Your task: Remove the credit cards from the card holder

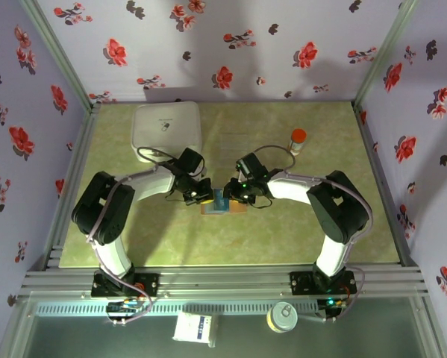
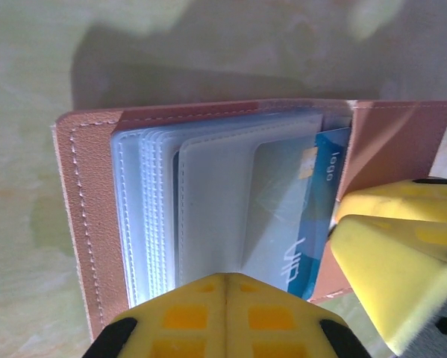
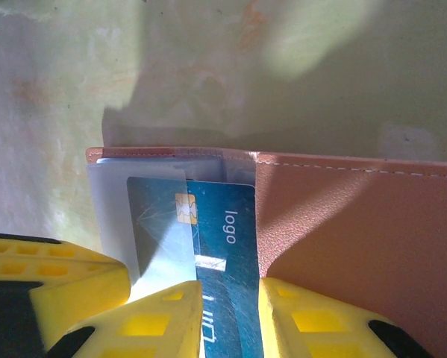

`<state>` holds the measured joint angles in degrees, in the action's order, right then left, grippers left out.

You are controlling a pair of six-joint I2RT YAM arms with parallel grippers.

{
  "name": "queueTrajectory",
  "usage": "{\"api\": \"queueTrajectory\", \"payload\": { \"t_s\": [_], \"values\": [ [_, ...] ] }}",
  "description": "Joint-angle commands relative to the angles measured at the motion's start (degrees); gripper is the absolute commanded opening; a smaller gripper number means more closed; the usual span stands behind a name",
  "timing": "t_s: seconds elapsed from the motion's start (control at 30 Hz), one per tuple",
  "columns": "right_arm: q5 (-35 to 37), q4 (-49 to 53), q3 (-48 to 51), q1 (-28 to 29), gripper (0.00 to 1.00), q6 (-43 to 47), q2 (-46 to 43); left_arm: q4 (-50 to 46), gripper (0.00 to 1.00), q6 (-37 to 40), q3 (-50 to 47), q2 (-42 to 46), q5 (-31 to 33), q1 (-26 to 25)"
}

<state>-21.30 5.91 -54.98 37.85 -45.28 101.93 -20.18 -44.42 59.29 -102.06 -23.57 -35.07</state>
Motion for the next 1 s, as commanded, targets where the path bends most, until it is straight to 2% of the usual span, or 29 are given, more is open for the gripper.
{"api": "queueTrajectory", "payload": {
  "t_s": [0.0, 0.3, 0.73, 0.97],
  "values": [
    [-0.76, -0.31, 1.03, -0.49, 0.28, -0.86, 0.99, -0.47, 0.01, 0.09, 1.37, -1.62, 0.08, -0.53],
    [-1.73, -2.27, 2.61, -0.84, 0.27, -1.16, 0.47, -2.25, 0.0, 1.08, 1.14, -3.04, 1.78, -0.57],
    [-8.04, -14.05, 6.26, -1.9, 0.21, -6.11, 1.09, -2.39, 0.0, 1.3, 0.83, -3.11, 1.87, -0.57],
    [-8.86, -15.23, 7.06, -2.23, 0.15, -6.4, 1.4, -2.07, 0.0, 1.28, 0.22, -2.77, 1.96, -0.48]
  ]
}}
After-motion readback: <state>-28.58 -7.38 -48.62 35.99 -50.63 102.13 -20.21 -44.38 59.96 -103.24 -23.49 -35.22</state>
